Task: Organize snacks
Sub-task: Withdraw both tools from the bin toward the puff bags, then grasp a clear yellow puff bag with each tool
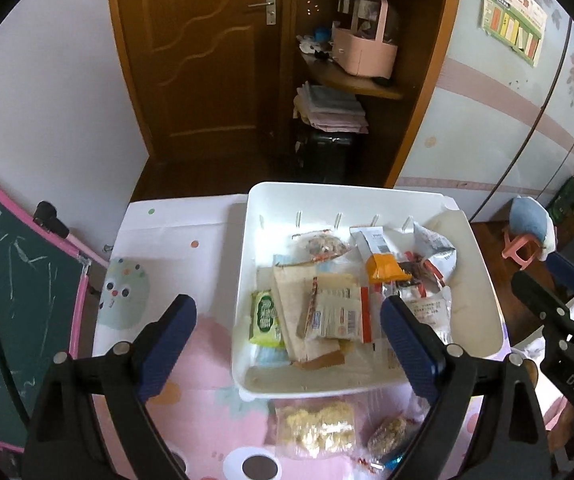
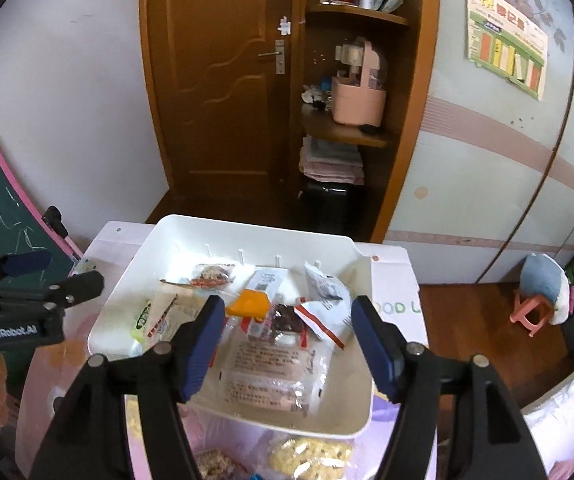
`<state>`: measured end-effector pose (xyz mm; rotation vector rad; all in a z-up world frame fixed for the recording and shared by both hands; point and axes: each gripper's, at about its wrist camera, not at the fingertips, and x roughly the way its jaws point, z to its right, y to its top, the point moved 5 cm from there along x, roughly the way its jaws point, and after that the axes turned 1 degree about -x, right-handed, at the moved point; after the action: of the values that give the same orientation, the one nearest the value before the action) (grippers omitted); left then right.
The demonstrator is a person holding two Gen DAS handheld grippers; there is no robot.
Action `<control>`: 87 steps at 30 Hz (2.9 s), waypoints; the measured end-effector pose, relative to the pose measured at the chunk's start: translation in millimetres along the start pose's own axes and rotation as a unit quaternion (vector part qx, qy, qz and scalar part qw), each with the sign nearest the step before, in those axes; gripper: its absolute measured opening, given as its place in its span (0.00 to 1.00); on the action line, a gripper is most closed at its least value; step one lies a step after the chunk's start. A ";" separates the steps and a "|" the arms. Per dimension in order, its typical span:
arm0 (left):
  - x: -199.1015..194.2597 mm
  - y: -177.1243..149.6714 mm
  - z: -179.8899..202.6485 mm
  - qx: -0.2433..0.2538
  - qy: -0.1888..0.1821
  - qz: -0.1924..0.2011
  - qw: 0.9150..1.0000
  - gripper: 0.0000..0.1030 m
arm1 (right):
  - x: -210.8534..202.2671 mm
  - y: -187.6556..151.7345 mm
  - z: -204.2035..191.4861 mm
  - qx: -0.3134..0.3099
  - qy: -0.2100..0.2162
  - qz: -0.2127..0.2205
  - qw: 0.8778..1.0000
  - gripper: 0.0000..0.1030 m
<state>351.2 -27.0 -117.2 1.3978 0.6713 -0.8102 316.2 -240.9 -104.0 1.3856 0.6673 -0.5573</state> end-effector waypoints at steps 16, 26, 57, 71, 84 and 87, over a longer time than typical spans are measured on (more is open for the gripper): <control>-143.1 -42.7 2.5 0.025 -0.021 0.066 0.997 0.90 | -133.4 -25.9 5.8 -0.010 -0.010 0.058 0.998 0.81; -184.7 -83.0 14.4 0.056 -0.039 0.083 0.994 0.91 | -165.3 -63.3 -3.2 -0.015 0.007 0.061 0.998 0.99; 75.9 -164.6 21.9 -0.016 -0.047 -0.119 0.992 0.91 | 59.0 -168.6 29.0 0.095 -0.001 -0.154 0.984 1.00; 125.7 -175.4 27.7 -0.023 -0.013 -0.133 0.991 0.91 | 97.1 -176.5 22.9 0.087 -0.028 -0.150 0.985 1.00; 117.1 -181.0 24.5 -0.034 0.009 -0.105 0.994 0.73 | 110.0 -191.0 14.5 0.075 -0.037 -0.175 0.981 0.99; 108.7 -183.8 18.0 -0.046 0.004 -0.099 0.994 0.66 | 106.7 -191.6 14.4 0.073 -0.032 -0.168 0.983 0.89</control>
<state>262.4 -54.4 -310.3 1.2655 0.8540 -0.9180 256.6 -273.7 -313.0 1.3928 0.8272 -0.9308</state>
